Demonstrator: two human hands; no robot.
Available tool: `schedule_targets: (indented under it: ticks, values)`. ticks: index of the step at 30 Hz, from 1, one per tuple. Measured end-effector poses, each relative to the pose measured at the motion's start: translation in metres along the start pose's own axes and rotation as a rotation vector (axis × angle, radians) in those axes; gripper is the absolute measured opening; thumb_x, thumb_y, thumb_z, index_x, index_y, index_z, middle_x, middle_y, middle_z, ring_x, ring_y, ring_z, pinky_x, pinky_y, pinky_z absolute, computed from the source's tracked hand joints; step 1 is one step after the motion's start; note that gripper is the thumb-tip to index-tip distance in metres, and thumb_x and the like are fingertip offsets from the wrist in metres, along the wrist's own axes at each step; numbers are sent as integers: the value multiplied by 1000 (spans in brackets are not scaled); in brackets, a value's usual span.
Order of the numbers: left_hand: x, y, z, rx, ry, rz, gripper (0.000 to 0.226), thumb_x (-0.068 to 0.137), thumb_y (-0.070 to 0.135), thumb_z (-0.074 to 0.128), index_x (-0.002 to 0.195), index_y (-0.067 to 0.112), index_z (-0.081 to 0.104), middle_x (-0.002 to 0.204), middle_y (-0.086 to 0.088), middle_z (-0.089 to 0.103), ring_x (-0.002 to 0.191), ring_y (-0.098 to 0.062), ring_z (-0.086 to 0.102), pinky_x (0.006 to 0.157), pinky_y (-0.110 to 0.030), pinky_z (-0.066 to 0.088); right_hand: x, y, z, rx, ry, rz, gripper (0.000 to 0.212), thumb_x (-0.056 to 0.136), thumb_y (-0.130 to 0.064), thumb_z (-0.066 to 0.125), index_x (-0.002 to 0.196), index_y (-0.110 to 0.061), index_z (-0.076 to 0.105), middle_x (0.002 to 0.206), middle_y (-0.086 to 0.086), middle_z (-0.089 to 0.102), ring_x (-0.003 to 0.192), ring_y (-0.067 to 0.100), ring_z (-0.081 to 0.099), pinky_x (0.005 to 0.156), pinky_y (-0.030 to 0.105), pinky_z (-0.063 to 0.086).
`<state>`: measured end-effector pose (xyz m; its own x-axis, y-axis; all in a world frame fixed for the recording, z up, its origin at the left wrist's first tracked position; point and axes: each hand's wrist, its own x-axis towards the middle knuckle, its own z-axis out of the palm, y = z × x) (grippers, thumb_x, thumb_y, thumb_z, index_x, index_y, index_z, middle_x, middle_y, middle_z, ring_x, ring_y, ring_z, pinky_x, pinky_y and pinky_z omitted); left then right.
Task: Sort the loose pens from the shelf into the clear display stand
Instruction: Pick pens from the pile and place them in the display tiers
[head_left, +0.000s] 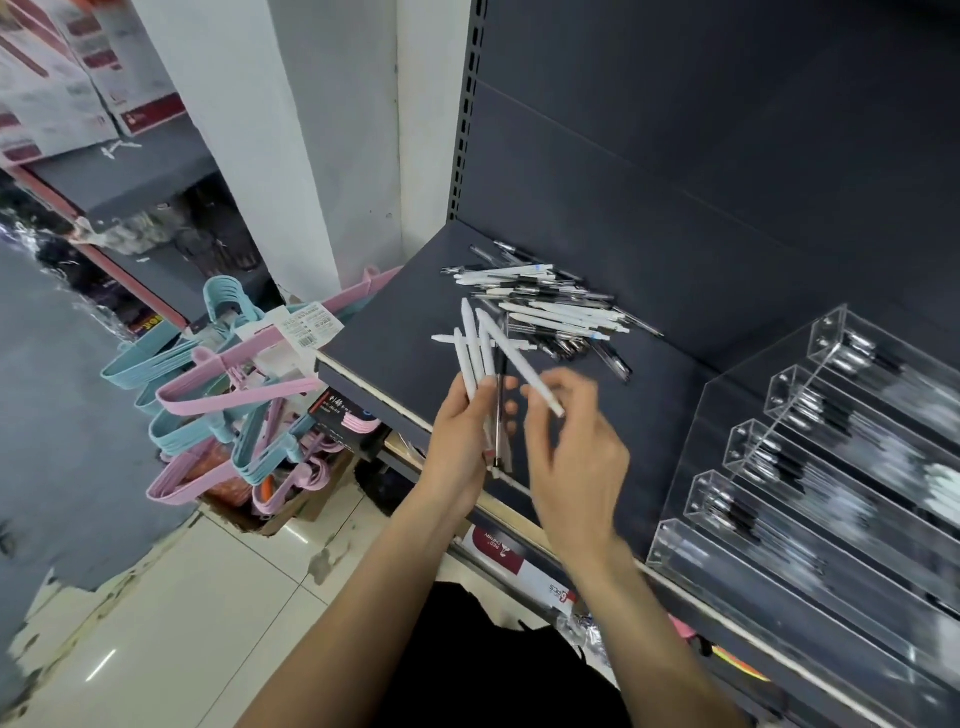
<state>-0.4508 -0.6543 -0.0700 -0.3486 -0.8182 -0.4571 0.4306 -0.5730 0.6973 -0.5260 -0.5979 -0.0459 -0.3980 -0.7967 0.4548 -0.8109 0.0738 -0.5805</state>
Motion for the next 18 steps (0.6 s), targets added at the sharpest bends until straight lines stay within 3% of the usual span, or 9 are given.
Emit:
schedule_targets:
  ticks: [3, 6, 11, 15, 18]
  values:
    - [2, 0, 10, -93, 7, -33, 20, 101, 13, 42, 100, 15, 61, 75, 4, 69, 61, -7, 61, 55, -19, 51, -11, 10, 8, -148, 71, -155, 6, 91, -19, 54, 95, -14, 56, 70, 1, 64, 59, 19, 59, 50, 31, 48]
    - [3, -1, 13, -152, -16, -86, 19, 100, 12, 42, 102, 11, 62, 77, -1, 66, 59, -7, 61, 54, -20, 51, -15, 12, 11, -240, 57, -182, 8, 88, -16, 61, 86, -10, 66, 77, 1, 66, 65, 20, 58, 52, 33, 49]
    - [8, -2, 10, -250, -60, -148, 23, 97, 7, 42, 114, 7, 57, 87, -2, 69, 76, -11, 62, 62, -22, 54, -20, 17, 12, -261, -7, -183, 10, 86, -16, 59, 89, -12, 67, 90, 1, 66, 72, 21, 60, 55, 33, 51]
    - [10, -3, 9, -258, -99, -292, 31, 97, 27, 44, 109, 4, 61, 82, -4, 61, 71, -14, 60, 63, -23, 54, -16, 20, 7, -313, -89, -170, 18, 87, -17, 51, 89, -14, 68, 100, 1, 66, 74, 20, 60, 54, 28, 51]
    - [12, -10, 12, -143, -78, -227, 19, 95, 22, 52, 107, 9, 57, 85, 0, 64, 70, -10, 60, 59, -21, 52, -18, 25, 2, -325, -125, -189, 19, 87, -14, 50, 88, -11, 68, 100, -1, 67, 76, 18, 60, 57, 28, 52]
